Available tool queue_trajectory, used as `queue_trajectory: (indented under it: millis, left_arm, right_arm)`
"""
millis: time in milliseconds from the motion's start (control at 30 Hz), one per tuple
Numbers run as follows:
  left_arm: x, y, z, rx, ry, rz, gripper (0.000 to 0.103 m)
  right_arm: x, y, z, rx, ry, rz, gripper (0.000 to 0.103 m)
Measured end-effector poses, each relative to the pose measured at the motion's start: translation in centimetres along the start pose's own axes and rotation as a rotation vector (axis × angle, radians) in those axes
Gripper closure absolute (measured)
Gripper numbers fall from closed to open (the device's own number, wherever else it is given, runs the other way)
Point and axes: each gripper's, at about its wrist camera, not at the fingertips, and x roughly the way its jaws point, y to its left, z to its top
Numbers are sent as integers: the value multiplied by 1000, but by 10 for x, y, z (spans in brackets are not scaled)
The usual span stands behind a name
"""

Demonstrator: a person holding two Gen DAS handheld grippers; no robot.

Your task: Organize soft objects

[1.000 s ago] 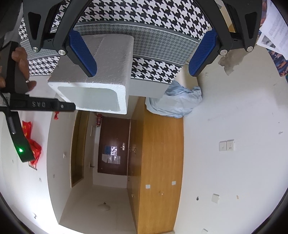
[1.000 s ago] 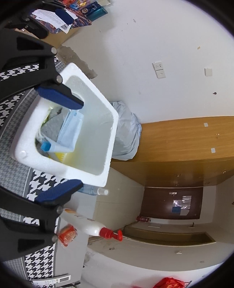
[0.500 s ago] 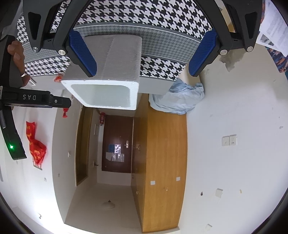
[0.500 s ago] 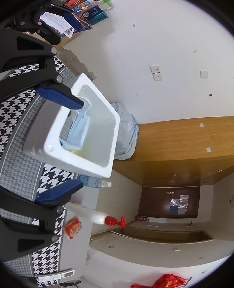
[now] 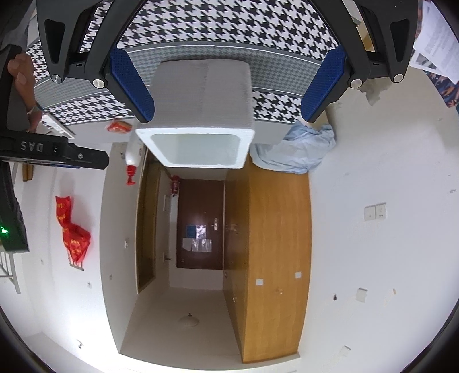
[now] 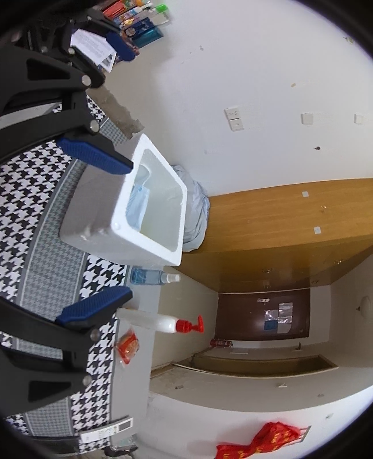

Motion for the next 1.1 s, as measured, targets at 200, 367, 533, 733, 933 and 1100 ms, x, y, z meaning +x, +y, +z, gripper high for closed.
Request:
queue_trajectory:
  millis: [200, 367, 533, 733, 933, 1100]
  left_arm:
    - [-6, -18, 3, 18, -13, -35, 1]
    - [-11, -32, 5, 23, -28, -66, 1]
    - [-19, -39, 5, 14, -51, -77, 1]
    - [-30, -42, 5, -14, -76, -110, 1]
    - [-39, -48, 2, 5, -90, -119, 1]
    - [-43, -52, -4, 12, -92, -115, 1]
  right_arm:
    - [-33, -10, -12, 36, -80, -7, 2]
    - [-56, -17, -22, 49, -129, -24, 1]
    - [-80, -24, -30, 65, -197, -37, 1]
    - [-95, -24, -41, 61, -225, -83, 1]
    - [-102, -26, -53, 64, -239, -87, 1]
    - [-112, -26, -67, 94, -277, -68, 0]
